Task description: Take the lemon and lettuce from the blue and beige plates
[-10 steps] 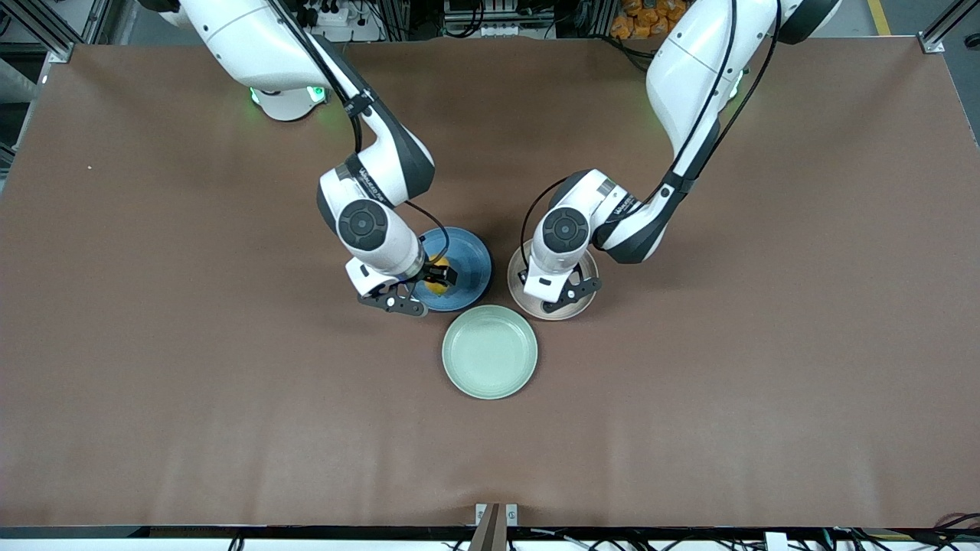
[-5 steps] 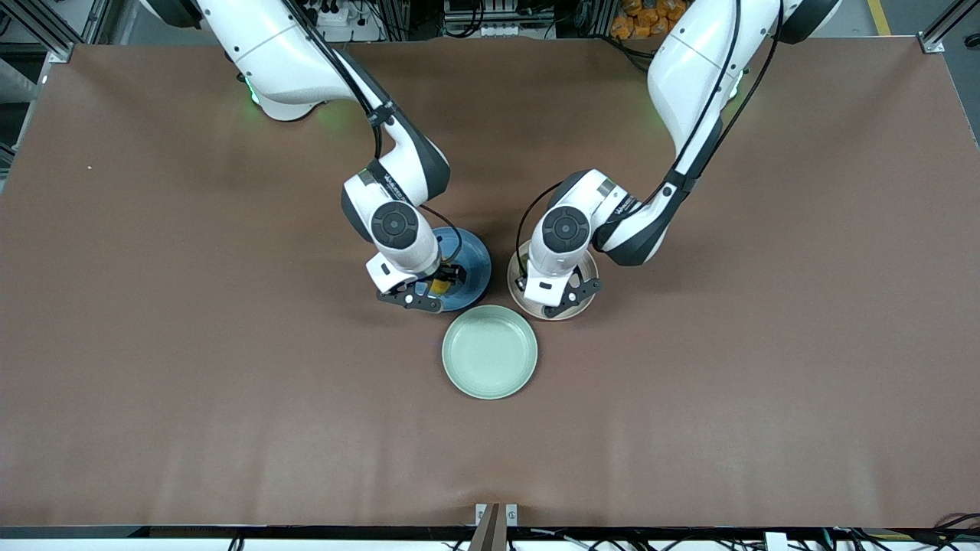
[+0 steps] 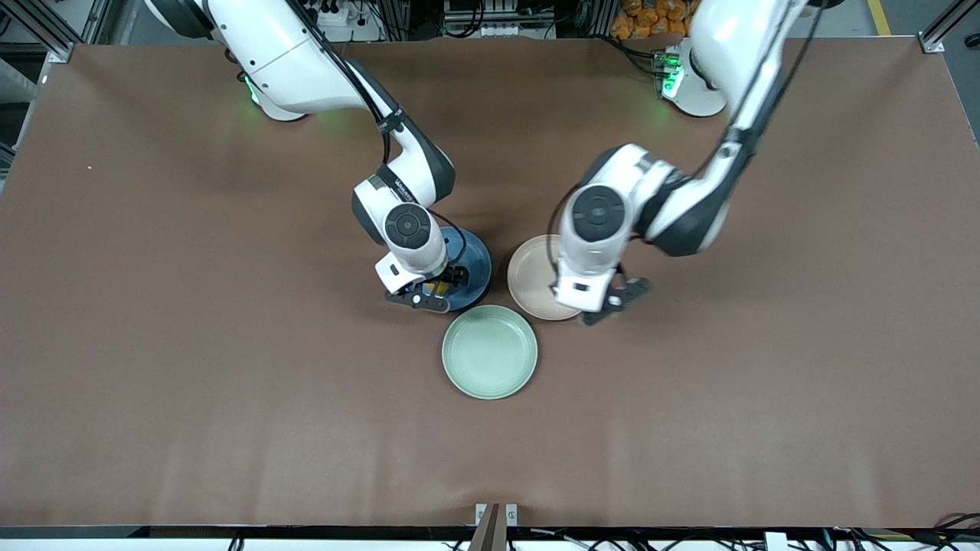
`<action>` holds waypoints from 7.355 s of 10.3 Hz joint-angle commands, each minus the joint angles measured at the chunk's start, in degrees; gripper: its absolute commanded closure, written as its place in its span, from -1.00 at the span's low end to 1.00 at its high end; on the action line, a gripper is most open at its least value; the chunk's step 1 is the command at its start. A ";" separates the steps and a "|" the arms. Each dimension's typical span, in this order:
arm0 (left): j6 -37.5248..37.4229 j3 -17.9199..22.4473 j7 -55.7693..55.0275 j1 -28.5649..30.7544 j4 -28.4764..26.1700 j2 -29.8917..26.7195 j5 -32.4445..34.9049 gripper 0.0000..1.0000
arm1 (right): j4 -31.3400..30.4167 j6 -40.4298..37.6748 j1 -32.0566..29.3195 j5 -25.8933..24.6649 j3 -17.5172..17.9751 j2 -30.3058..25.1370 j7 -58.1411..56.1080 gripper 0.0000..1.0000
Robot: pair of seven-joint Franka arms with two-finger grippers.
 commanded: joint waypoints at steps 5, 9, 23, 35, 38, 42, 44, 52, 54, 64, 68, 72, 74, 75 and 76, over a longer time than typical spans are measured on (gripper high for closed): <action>-6.08 -0.42 25.90 19.45 -1.52 1.04 1.07 1.00 | 0.84 -2.71 -0.69 -3.68 1.35 -0.71 0.37 0.57; -3.53 -0.42 25.91 22.28 -1.17 7.73 1.43 1.00 | 2.78 -11.85 -3.85 -2.80 1.44 -5.53 -6.55 0.57; -10.98 -0.86 41.54 26.15 0.95 -8.14 2.13 -1.00 | -6.61 -17.60 -16.59 -0.45 -18.42 -16.62 -52.44 0.74; -23.03 -2.44 53.07 26.41 0.59 -27.31 -3.93 -1.00 | -20.25 12.01 -16.43 7.91 -21.41 -10.57 -58.08 0.80; -24.27 -1.65 56.39 27.98 0.51 -28.81 -8.76 -1.00 | -20.16 14.05 -16.08 8.54 -21.15 -8.54 -57.99 0.67; -22.43 -1.48 56.15 27.73 0.15 -29.52 -9.12 -1.00 | -19.64 13.27 -15.38 8.45 -21.15 -8.71 -57.82 -1.00; -22.08 -1.56 56.49 28.08 0.24 -28.73 -9.12 -1.00 | -16.84 6.80 -15.02 8.45 -21.23 -10.63 -57.73 -1.00; -21.20 -1.39 56.58 28.34 0.51 -28.64 -8.60 -1.00 | -5.22 -16.86 -17.03 8.01 -21.32 -20.73 -57.55 -1.00; -21.20 -1.30 56.58 28.34 0.59 -28.64 -8.59 -1.00 | -4.34 -22.83 -18.35 7.83 -21.24 -24.51 -57.46 -1.00; -21.20 -1.30 56.40 28.43 0.94 -28.73 -8.59 -1.00 | 9.64 -51.42 -26.62 8.27 -18.07 -32.34 -57.29 -1.00; -21.20 -1.30 56.67 28.34 0.94 -28.73 -8.68 -1.00 | 9.72 -53.01 -30.83 7.49 -12.38 -35.77 -56.85 -1.00; -21.20 -1.30 56.76 28.43 0.94 -28.73 -8.68 -1.00 | 9.81 -54.40 -32.60 5.21 -12.27 -38.33 -56.06 -1.00; -21.20 -1.30 56.76 28.34 0.94 -28.73 -8.59 -1.00 | 9.81 -55.64 -32.69 4.49 -12.27 -39.12 -56.14 -1.00; -21.20 -1.30 56.76 28.34 0.94 -28.81 -8.59 -1.00 | 9.99 -55.99 -32.95 4.49 -12.27 -39.12 -56.23 -1.00; -21.20 -1.30 56.76 28.43 0.94 -28.82 -8.59 -1.00 | 10.68 -56.43 -33.04 4.49 -12.27 -39.03 -56.23 -1.00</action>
